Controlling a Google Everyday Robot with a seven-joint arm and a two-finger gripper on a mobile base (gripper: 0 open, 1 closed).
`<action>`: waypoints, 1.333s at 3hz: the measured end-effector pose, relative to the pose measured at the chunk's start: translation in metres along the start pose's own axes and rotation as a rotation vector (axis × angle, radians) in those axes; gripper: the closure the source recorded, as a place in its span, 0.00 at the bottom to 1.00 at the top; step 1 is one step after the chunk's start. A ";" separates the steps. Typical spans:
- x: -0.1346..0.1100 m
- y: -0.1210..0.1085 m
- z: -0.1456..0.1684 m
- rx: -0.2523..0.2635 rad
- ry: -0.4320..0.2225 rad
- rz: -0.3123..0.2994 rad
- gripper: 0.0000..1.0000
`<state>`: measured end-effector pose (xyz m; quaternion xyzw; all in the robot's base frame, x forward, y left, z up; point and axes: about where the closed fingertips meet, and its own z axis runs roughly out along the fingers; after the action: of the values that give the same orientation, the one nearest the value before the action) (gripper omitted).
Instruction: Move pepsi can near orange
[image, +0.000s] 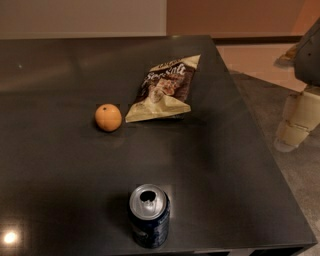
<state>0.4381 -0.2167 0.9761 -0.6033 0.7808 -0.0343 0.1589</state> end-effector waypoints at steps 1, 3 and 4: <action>-0.002 0.000 -0.001 0.001 -0.004 -0.004 0.00; -0.031 0.025 0.012 -0.075 -0.126 -0.113 0.00; -0.047 0.044 0.021 -0.125 -0.218 -0.175 0.00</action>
Offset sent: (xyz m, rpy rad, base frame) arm -0.0126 0.0341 -0.0122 0.0974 0.0509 0.1602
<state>0.4134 -0.1565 0.9549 -0.6781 0.7038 0.0662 0.2013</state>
